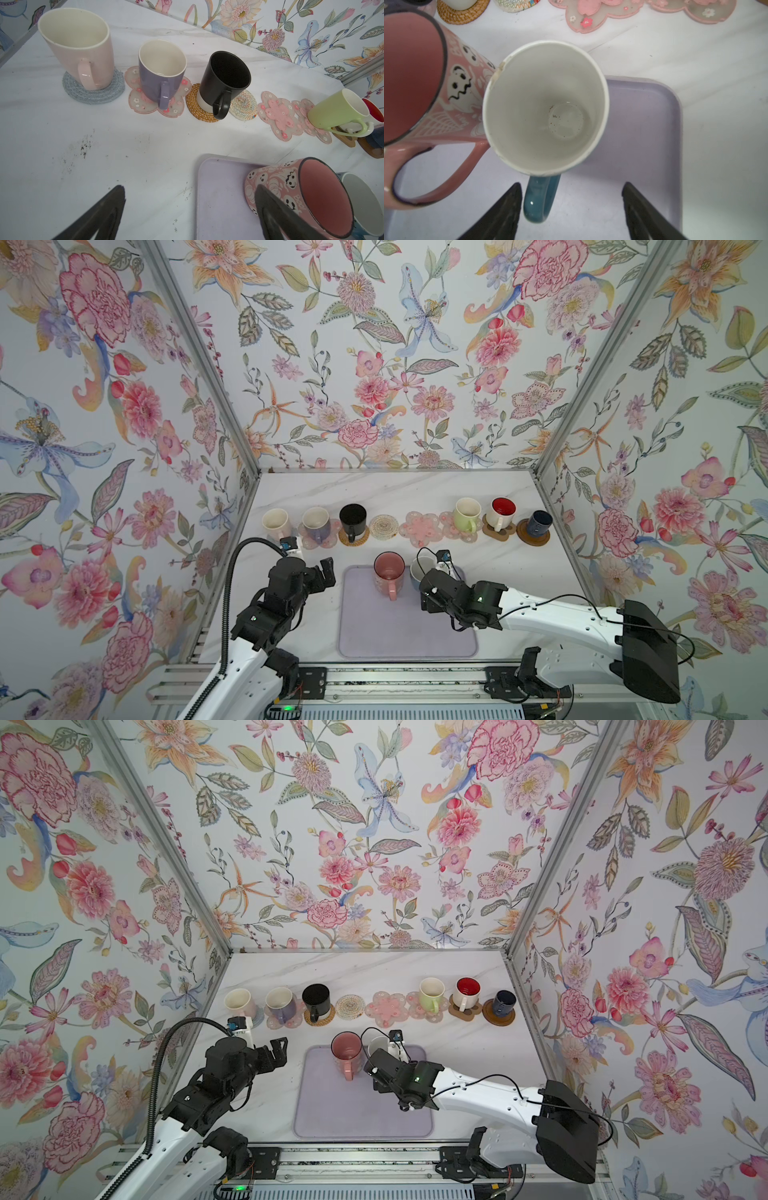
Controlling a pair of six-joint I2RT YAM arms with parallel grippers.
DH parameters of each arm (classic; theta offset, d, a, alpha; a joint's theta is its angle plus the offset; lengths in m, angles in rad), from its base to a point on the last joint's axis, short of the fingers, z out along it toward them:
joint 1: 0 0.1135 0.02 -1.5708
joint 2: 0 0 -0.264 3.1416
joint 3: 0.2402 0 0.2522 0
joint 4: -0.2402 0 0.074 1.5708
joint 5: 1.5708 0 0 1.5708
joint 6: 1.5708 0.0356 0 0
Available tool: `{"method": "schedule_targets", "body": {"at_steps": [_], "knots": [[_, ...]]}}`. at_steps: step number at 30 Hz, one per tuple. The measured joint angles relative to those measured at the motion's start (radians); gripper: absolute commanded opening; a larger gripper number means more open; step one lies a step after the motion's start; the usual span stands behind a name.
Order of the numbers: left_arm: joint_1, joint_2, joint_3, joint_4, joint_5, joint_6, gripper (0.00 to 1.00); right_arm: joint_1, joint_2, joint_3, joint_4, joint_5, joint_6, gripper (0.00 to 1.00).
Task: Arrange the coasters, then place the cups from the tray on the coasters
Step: 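Lower the right gripper and grasp the blue-handled white mug by its rim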
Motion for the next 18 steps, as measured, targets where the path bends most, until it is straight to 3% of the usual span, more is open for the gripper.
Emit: {"method": "schedule_targets", "body": {"at_steps": [10, 18], "knots": [[0.000, 0.000, 0.000, 0.000, 0.000, -0.013, 0.99, 0.004, 0.004, 0.000, 0.035, -0.005, -0.003, 0.66], [0.000, 0.000, 0.000, 0.000, 0.000, -0.013, 0.99, 0.006, 0.070, 0.000, 0.055, -0.009, -0.007, 0.45]]}}
